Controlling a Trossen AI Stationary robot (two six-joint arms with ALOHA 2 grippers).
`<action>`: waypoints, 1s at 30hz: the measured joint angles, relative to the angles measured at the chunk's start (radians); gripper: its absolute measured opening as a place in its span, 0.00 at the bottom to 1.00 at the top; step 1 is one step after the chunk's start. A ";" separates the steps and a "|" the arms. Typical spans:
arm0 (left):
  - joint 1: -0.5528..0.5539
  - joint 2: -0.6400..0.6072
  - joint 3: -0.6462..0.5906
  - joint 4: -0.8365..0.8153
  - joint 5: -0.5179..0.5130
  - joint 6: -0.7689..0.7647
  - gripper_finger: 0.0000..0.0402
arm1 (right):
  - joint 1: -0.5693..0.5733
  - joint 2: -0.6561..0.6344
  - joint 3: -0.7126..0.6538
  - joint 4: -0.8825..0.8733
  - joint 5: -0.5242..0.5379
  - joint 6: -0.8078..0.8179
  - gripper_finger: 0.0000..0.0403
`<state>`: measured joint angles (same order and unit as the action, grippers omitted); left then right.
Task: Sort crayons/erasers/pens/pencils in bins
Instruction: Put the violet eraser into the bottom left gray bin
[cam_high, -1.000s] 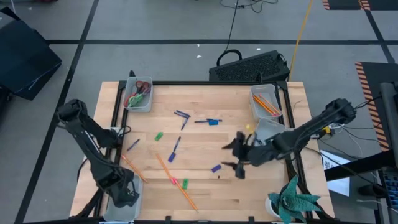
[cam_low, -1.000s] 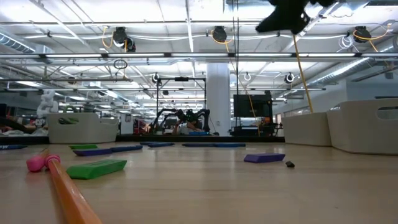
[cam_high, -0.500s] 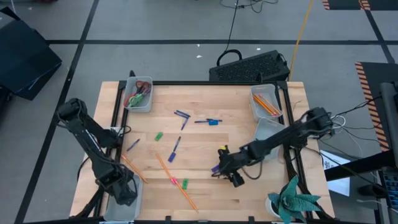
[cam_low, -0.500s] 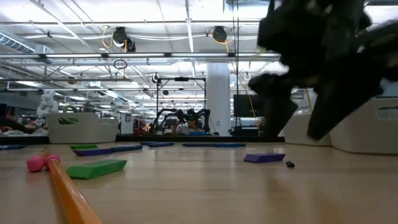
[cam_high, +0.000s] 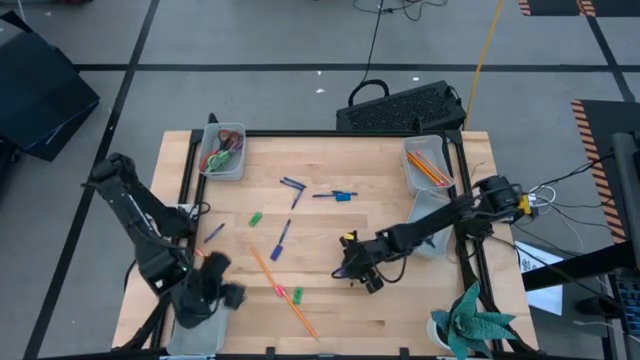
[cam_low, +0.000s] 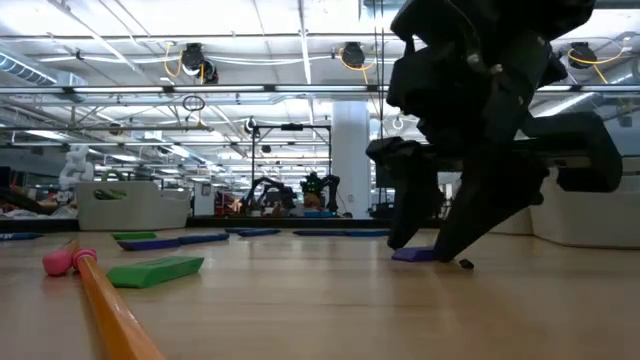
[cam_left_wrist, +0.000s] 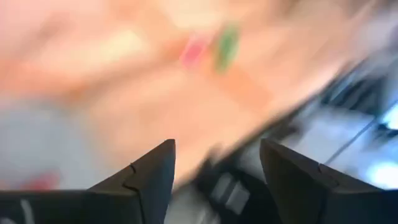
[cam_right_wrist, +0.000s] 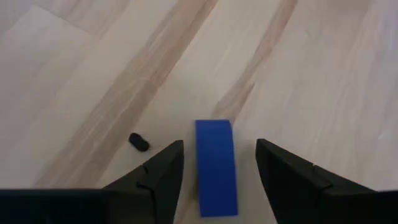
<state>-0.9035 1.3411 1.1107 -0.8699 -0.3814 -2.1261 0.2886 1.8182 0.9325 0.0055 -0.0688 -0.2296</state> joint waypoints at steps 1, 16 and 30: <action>0.015 0.000 0.000 0.010 -0.103 0.018 0.58 | -0.005 0.009 0.001 0.009 -0.017 -0.003 0.46; 0.444 -0.003 0.000 0.660 -0.547 0.941 0.58 | -0.052 0.020 0.002 -0.035 -0.068 0.007 0.11; 0.527 -0.176 0.000 0.994 -0.380 1.740 0.58 | -0.106 -0.480 -0.004 0.024 -0.005 0.300 0.12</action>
<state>-0.3767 1.1648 1.1107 0.1238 -0.7609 -0.3858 0.1823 1.3378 0.9287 0.0293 -0.0734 0.0705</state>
